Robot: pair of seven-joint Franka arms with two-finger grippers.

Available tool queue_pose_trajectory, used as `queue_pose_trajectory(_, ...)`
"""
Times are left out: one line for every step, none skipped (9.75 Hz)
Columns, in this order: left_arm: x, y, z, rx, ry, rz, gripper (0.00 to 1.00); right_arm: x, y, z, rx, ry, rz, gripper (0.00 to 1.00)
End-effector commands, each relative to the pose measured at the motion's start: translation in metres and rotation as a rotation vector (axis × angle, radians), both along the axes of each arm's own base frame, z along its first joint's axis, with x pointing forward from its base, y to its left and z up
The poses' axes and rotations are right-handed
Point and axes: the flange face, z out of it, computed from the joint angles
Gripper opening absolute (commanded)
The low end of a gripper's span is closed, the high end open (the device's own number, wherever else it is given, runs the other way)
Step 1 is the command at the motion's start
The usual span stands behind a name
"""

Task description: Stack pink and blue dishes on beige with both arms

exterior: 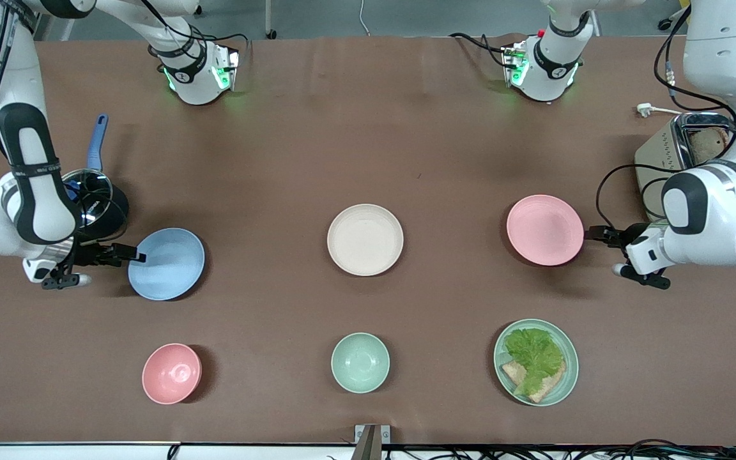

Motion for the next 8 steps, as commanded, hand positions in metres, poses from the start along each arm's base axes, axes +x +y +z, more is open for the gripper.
queue_pose_trajectory(-0.016,-0.003,-0.037,-0.006,0.015,0.011,0.66,-0.005,0.001,-0.007,0.017,-0.012,0.002,0.47)
queue_pose_trajectory(-0.018,-0.007,-0.046,-0.008,0.028,0.005,0.57,-0.005,0.004,-0.007,0.022,-0.007,0.007,0.13)
queue_pose_trajectory(-0.02,-0.008,-0.051,-0.007,0.036,0.002,0.48,-0.003,0.006,-0.005,0.024,-0.003,-0.001,0.02)
queue_pose_trajectory(-0.02,-0.008,-0.051,-0.007,0.036,0.002,0.31,-0.003,0.007,-0.003,0.039,0.011,-0.004,0.02)
queue_pose_trajectory(-0.018,-0.012,-0.051,-0.006,0.029,-0.005,0.02,0.003,0.008,0.007,0.053,0.024,-0.024,0.01)
queue_pose_trajectory(-0.016,-0.017,-0.052,-0.002,0.012,-0.012,0.0,0.014,0.011,0.025,0.068,0.04,-0.017,0.01)
queue_pose_trajectory(-0.016,-0.016,-0.051,-0.002,0.01,-0.01,0.0,0.024,0.014,0.05,0.092,0.087,-0.017,0.01)
queue_pose_trajectory(-0.016,-0.016,-0.051,-0.002,0.01,-0.012,0.0,0.036,0.018,0.079,0.068,0.153,-0.01,0.01)
